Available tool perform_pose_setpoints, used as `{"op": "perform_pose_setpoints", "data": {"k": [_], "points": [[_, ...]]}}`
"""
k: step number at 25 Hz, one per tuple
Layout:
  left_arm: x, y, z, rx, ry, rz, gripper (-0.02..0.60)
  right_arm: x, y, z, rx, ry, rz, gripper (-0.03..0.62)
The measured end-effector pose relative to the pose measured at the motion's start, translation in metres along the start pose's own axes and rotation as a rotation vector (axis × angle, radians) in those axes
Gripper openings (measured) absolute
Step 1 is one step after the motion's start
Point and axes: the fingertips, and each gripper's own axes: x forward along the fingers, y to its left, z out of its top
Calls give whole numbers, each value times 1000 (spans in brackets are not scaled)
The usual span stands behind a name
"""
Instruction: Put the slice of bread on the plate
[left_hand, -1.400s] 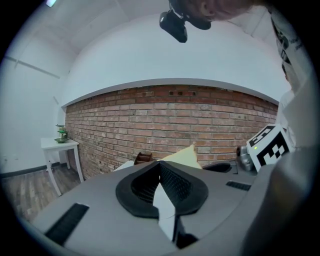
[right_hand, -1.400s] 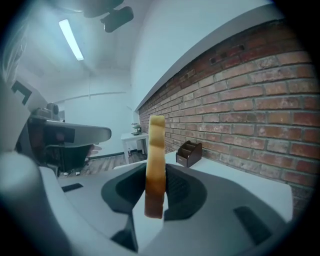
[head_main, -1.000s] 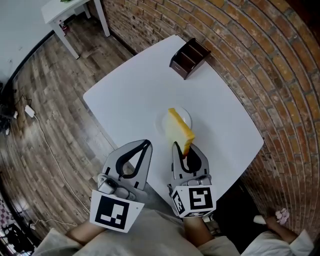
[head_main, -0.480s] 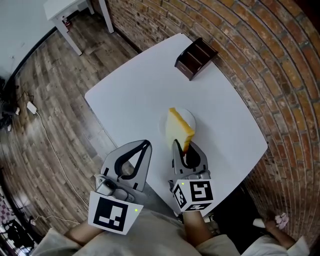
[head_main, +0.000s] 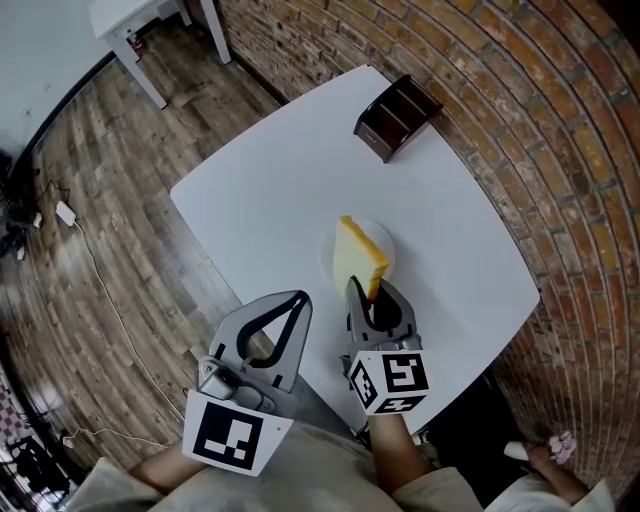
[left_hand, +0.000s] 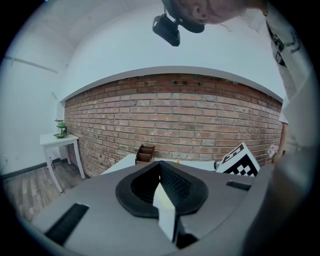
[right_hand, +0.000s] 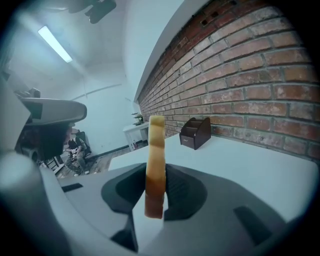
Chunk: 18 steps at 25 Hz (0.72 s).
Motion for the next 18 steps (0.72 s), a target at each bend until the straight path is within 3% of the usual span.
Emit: {"op": "perform_pose_setpoints", "data": {"k": [18], "points": [[12,-1,-5,2,25,-5,9,21,-11,-16,87,35,54,94]]}}
